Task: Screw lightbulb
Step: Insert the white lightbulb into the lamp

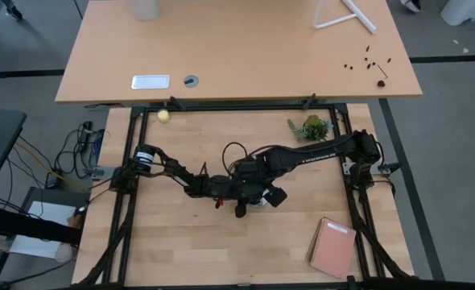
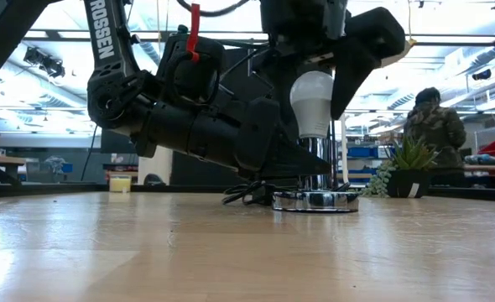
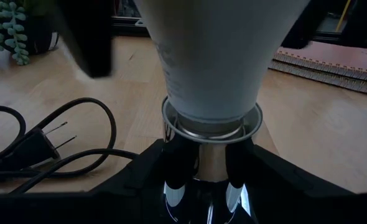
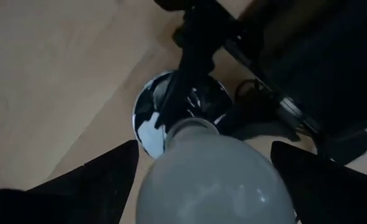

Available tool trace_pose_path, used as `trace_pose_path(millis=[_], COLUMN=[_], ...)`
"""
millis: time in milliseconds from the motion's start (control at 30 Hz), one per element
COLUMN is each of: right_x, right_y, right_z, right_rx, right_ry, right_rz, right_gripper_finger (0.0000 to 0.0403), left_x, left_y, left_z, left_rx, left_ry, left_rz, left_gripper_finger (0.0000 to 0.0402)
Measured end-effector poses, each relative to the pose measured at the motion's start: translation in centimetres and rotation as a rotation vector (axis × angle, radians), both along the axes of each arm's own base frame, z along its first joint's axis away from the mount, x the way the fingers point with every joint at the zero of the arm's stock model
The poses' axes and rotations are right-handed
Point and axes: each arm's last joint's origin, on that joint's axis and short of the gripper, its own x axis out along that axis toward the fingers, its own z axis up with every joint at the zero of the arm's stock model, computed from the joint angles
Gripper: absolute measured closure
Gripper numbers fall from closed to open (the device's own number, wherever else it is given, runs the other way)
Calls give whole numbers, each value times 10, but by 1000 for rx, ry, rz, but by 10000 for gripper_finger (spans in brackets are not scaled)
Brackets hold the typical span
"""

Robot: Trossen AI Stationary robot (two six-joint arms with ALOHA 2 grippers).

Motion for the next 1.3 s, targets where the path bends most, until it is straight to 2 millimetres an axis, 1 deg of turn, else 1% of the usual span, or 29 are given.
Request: trace_pose_path(millis=[100, 167, 433, 567, 733, 900, 1000, 1200, 1300], right_x=[0, 0, 1, 1, 1, 2, 2, 2, 2], right_y=[-1, -3, -4, -4, -3, -3, -3, -2, 1], right_z=[0, 0, 0, 0, 0, 0, 0, 0, 0], right_rx=[4, 11, 28, 36, 47, 63, 78, 109, 96], right_ry=[4, 1, 0, 0, -2, -5, -6, 3, -1], right_rz=[-1, -5, -4, 0, 0, -57, -126, -337, -431], right_gripper_finger=[33, 42, 116, 141, 138, 134, 139, 134, 134], left_x=[0, 0, 0, 0, 0, 0, 0, 0, 0], left_y=[0, 0, 0, 0, 0, 0, 0, 0, 0], left_z=[0, 0, 0, 0, 0, 0, 0, 0, 0], left_rx=[0, 0, 1, 1, 1, 1, 1, 1, 0], left_ry=[0, 0, 0, 0, 0, 0, 0, 0, 0], left_rz=[0, 0, 1, 1, 2, 2, 2, 2, 2], left_gripper_finger=[211, 211, 211, 211, 211, 211, 211, 211, 211])
